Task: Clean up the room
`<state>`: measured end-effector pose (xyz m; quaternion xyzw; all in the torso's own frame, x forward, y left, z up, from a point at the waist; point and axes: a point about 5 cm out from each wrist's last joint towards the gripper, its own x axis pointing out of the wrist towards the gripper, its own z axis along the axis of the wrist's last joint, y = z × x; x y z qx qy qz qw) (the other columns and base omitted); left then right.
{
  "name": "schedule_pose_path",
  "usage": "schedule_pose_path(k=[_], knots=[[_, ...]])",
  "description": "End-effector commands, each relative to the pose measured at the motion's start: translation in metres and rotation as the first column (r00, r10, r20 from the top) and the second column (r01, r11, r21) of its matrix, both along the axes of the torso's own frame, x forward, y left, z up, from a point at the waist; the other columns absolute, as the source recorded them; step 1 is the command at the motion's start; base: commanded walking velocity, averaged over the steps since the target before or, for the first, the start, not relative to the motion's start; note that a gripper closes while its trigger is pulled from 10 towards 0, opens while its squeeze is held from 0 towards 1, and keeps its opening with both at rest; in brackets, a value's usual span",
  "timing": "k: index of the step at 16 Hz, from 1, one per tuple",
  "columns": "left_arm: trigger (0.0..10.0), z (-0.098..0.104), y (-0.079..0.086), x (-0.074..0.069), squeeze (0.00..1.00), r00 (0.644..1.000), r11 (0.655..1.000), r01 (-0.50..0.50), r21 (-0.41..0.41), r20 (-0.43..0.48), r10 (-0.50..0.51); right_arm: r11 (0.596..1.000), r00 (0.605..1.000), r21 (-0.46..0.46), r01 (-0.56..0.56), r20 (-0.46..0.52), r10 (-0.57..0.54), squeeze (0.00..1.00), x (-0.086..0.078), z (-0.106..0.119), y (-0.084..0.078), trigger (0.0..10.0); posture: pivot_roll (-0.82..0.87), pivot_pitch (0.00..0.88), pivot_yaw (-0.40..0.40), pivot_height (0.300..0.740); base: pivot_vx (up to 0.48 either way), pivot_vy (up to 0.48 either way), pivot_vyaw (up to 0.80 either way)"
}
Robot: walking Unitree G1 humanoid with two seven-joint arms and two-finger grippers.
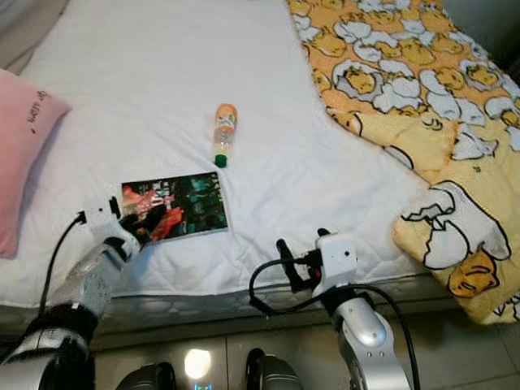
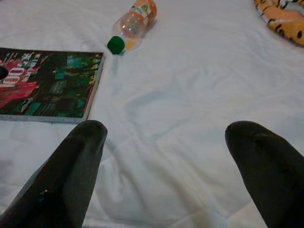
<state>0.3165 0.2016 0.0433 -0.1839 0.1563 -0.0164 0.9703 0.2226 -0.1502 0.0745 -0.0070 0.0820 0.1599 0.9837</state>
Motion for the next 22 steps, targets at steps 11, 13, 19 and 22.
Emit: schedule_pose_path(k=[11,13,19,22], knots=[[10.0,0.011,0.026,-0.007,0.0,1.0,0.99,0.008,0.142,0.018,-0.01,1.0,0.999,0.019,-0.017,-0.047,0.018,0.0,-0.005,-0.008,0.007,10.0,-0.17,0.16,-0.074,0.74,0.0,0.0,0.0],[10.0,0.001,0.029,-0.01,0.0,0.999,0.994,-0.01,0.109,-0.033,0.013,1.0,0.999,0.016,-0.015,-0.049,0.016,0.0,-0.006,-0.008,0.005,10.0,-0.18,0.161,-0.075,0.74,0.0,0.0,0.0],[10.0,-0.006,0.019,-0.005,0.0,0.996,0.995,-0.056,-0.077,-0.069,0.05,1.0,0.998,0.006,-0.007,-0.056,0.008,0.0,-0.009,-0.008,0.002,10.0,-0.19,0.166,-0.08,0.74,0.0,0.0,0.0],[10.0,-0.004,0.014,-0.003,0.0,0.998,0.995,-0.033,-0.095,-0.052,0.028,1.0,0.998,0.004,-0.009,-0.061,0.009,0.0,-0.01,-0.009,0.002,10.0,-0.19,0.168,-0.08,0.74,0.0,0.0,0.0]])
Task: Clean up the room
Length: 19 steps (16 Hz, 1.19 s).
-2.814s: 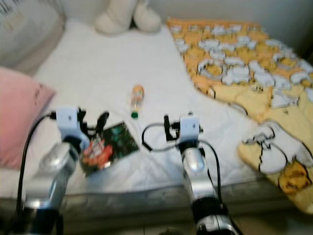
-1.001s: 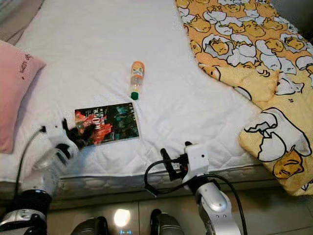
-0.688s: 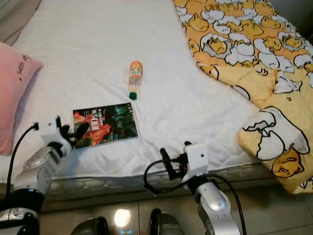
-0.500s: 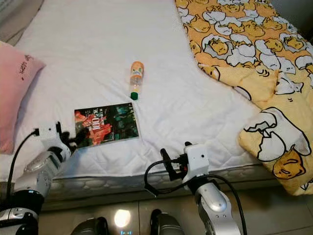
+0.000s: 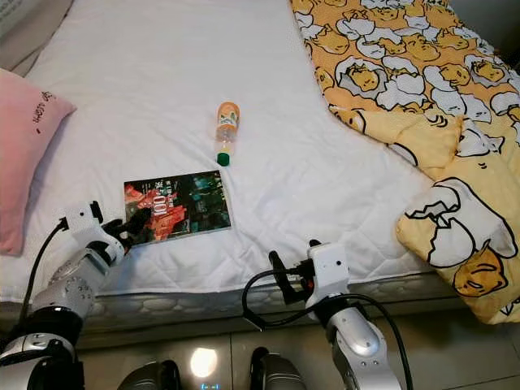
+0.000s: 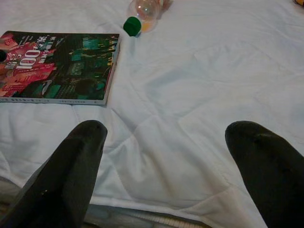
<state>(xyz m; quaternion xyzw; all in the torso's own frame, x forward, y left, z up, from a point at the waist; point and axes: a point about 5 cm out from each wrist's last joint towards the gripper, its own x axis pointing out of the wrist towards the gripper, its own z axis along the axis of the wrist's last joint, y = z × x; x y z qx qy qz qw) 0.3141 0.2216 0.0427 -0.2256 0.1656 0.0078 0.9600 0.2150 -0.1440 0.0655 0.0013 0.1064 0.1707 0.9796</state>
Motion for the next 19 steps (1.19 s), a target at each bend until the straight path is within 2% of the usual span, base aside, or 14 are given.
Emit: schedule_pose_path(k=[1,3,8,10,16,19], knots=[[10.0,-0.007,-0.008,-0.002,0.0,0.999,0.999,0.04,0.004,-0.037,-0.04,1.0,1.0,-0.007,0.01,-0.011,-0.01,0.0,-0.002,0.0,-0.004,10.0,-0.19,0.17,-0.079,0.74,0.0,0.0,0.0],[10.0,-0.017,-0.017,-0.007,0.0,0.994,0.997,0.08,0.009,-0.079,-0.079,1.0,1.0,-0.005,0.008,-0.014,-0.008,0.0,-0.003,-0.001,-0.002,10.0,-0.19,0.174,-0.077,0.74,0.0,0.0,0.0],[10.0,-0.018,-0.03,-0.006,0.0,0.988,0.99,0.142,-0.015,-0.065,-0.143,1.0,1.0,0.002,0.006,-0.017,-0.006,0.0,-0.006,-0.001,-0.002,10.0,-0.2,0.177,-0.074,0.74,0.0,0.0,0.0],[0.0,-0.017,-0.037,-0.006,0.0,0.982,0.982,0.186,-0.021,-0.035,-0.187,0.999,0.999,0.015,-0.036,-0.018,0.036,0.0,-0.009,-0.002,0.002,10.0,-0.2,0.178,-0.072,0.74,0.0,0.0,0.0],[0.0,-0.021,-0.062,-0.006,0.0,0.958,0.957,0.284,-0.055,-0.023,-0.285,0.999,0.998,0.018,-0.047,-0.035,0.048,0.0,-0.009,-0.004,0.004,10.0,-0.2,0.178,-0.075,0.74,0.0,0.0,0.0],[0.0,-0.022,-0.073,-0.008,0.0,0.928,0.928,0.371,0.027,-0.02,-0.371,0.999,0.998,0.012,-0.042,-0.041,0.043,0.0,-0.01,-0.006,0.003,10.0,-0.2,0.177,-0.072,0.74,0.0,0.0,0.0]])
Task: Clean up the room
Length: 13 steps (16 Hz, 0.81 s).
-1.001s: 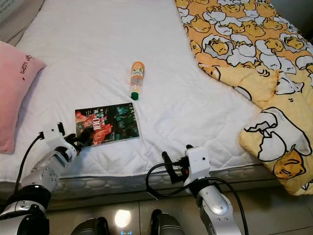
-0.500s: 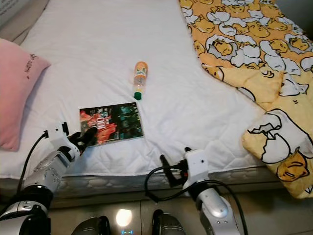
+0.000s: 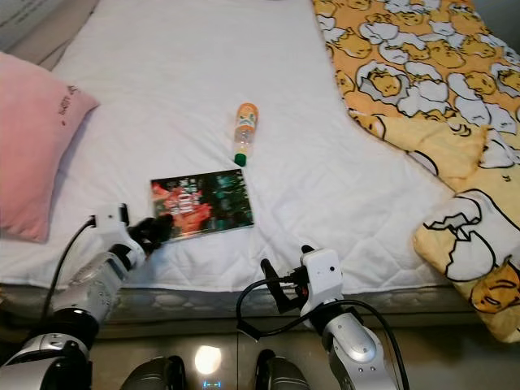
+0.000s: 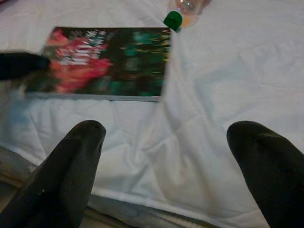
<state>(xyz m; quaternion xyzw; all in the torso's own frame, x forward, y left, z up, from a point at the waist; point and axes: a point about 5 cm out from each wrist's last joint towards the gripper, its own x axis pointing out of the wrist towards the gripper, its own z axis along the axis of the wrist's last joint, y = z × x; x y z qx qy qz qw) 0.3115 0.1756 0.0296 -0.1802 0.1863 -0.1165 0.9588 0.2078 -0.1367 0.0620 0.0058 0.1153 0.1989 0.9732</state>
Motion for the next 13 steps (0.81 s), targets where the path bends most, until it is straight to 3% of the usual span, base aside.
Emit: schedule_pose_path(k=[1,2,3,4,7,9,11,13], knots=[[0.0,-0.009,-0.027,-0.005,0.0,0.992,0.992,0.123,-0.002,-0.032,-0.123,1.0,1.0,-0.001,0.013,-0.022,-0.013,0.0,-0.003,-0.003,-0.004,10.0,-0.2,0.177,-0.071,0.74,0.0,0.0,0.0],[0.0,-0.009,-0.028,-0.006,0.0,0.989,0.989,0.145,0.039,-0.026,-0.144,1.0,1.0,-0.001,0.013,-0.023,-0.013,0.0,-0.003,-0.003,-0.004,10.0,-0.2,0.176,-0.07,0.74,0.0,0.0,0.0],[0.0,-0.01,-0.03,-0.01,0.0,0.977,0.968,0.211,0.134,-0.008,-0.212,1.0,1.0,0.0,0.012,-0.023,-0.012,0.0,-0.003,-0.003,-0.003,10.0,-0.2,0.173,-0.067,0.74,0.0,0.0,0.0],[0.0,-0.011,-0.032,-0.013,0.0,0.972,0.962,0.231,0.144,0.0,-0.234,1.0,1.0,0.0,0.013,-0.024,-0.013,0.0,-0.003,-0.004,-0.003,10.0,-0.19,0.167,-0.062,0.74,0.0,0.0,0.0],[0.0,-0.016,-0.038,-0.038,0.0,0.948,0.943,0.317,0.1,0.004,-0.319,1.0,1.0,0.006,0.015,-0.023,-0.015,0.0,0.003,-0.007,0.0,10.0,-0.16,0.137,-0.043,0.74,0.0,0.0,0.0],[0.0,-0.009,-0.046,-0.052,0.0,0.938,0.937,0.345,0.043,0.023,-0.347,1.0,1.0,0.017,0.01,-0.017,-0.009,0.0,0.01,-0.009,0.005,10.0,-0.13,0.11,-0.03,0.74,0.0,0.0,0.0],[0.0,0.007,-0.055,-0.059,0.0,0.925,0.927,0.375,-0.001,0.065,-0.374,1.0,1.0,0.021,0.004,-0.014,-0.004,0.0,0.015,-0.012,0.01,10.0,-0.1,0.078,-0.022,0.74,0.0,0.0,0.0],[0.0,0.022,-0.059,-0.056,0.0,0.917,0.924,0.379,0.058,0.112,-0.383,1.0,1.0,0.026,-0.001,0.003,0.001,0.0,0.024,-0.013,0.015,10.0,-0.09,0.042,-0.013,0.74,0.0,0.0,0.0]])
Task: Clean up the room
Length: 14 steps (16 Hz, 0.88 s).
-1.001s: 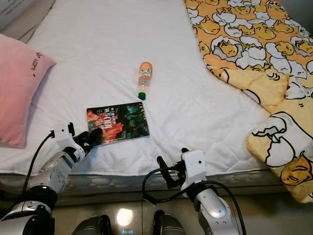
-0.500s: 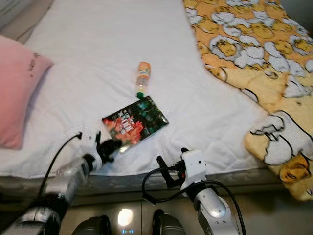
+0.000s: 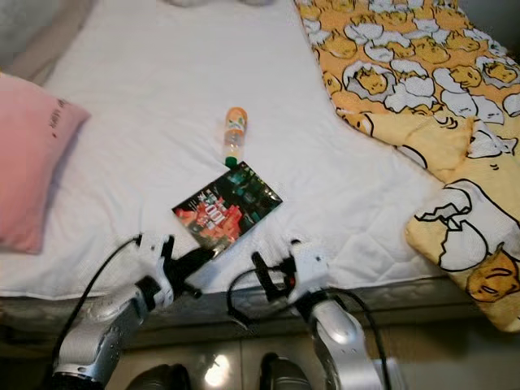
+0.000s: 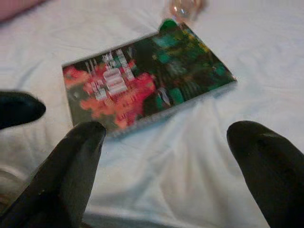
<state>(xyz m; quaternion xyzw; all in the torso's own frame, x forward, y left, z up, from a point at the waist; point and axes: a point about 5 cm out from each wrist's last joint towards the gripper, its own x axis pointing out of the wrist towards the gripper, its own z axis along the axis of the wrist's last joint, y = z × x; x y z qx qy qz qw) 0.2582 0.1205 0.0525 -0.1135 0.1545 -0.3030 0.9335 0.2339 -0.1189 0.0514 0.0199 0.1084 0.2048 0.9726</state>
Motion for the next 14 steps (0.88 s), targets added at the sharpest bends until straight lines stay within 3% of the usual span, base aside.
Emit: schedule_pose_path(k=[1,2,3,4,5,8,10,11,13,14], knots=[[8.5,0.006,0.007,0.01,0.0,0.996,0.991,-0.063,0.116,0.066,0.056,0.999,0.999,-0.009,0.034,0.024,-0.033,0.0,0.007,0.0,-0.001,10.0,-0.07,0.022,-0.009,0.74,0.0,0.0,0.0],[10.0,0.013,0.018,0.021,0.0,0.983,0.969,-0.151,0.193,0.137,0.126,0.997,0.995,-0.03,0.077,0.061,-0.075,0.0,0.016,0.003,-0.002,10.0,-0.06,0.009,-0.007,0.74,0.0,0.0,0.0],[10.0,0.018,0.028,0.029,0.0,0.969,0.949,-0.21,0.235,0.181,0.169,0.995,0.993,-0.037,0.091,0.077,-0.088,0.0,0.019,0.005,-0.002,10.0,-0.05,0.004,-0.002,0.74,0.0,0.0,0.0],[10.0,0.025,0.044,0.041,0.0,0.945,0.9,-0.289,0.326,0.25,0.213,0.993,0.991,-0.036,0.111,0.086,-0.107,0.0,0.025,0.005,-0.001,10.0,-0.05,0.004,0.005,0.74,0.0,0.0,0.0],[10.0,0.024,0.056,0.049,0.0,0.936,0.864,-0.331,0.38,0.246,0.251,0.991,0.988,-0.017,0.135,0.072,-0.133,0.0,0.026,0.001,-0.002,10.0,-0.05,0.018,0.01,0.74,0.0,0.0,0.0],[10.0,0.014,0.077,0.055,0.0,0.926,0.816,-0.374,0.441,0.22,0.306,0.987,0.987,0.028,0.158,-0.001,-0.158,0.0,0.024,-0.014,0.003,10.0,-0.04,0.063,0.018,0.74,0.0,0.0,0.0],[10.0,0.006,0.082,0.057,0.0,0.925,0.778,-0.379,0.501,0.229,0.303,0.989,0.99,0.041,0.141,0.012,-0.141,0.0,0.02,-0.012,0.007,10.0,-0.06,0.093,0.02,0.74,0.0,0.0,0.0],[10.0,-0.003,0.081,0.061,0.0,0.927,0.756,-0.376,0.536,0.213,0.31,0.994,0.993,0.012,0.109,0.044,-0.109,0.0,0.01,-0.008,0.006,10.0,-0.11,0.12,0.014,0.74,0.0,0.0,0.0],[10.0,-0.007,0.075,0.066,0.0,0.93,0.752,-0.367,0.548,0.192,0.314,0.997,0.993,-0.013,0.075,0.09,-0.073,0.0,-0.001,0.001,0.001,10.0,-0.16,0.137,0.007,0.74,0.0,0.0,0.0],[10.0,-0.008,0.066,0.071,0.0,0.932,0.75,-0.362,0.554,0.189,0.31,0.999,0.993,-0.022,0.048,0.108,-0.045,0.0,-0.016,0.009,-0.006,10.0,-0.22,0.154,-0.004,0.74,0.0,0.0,0.0]])
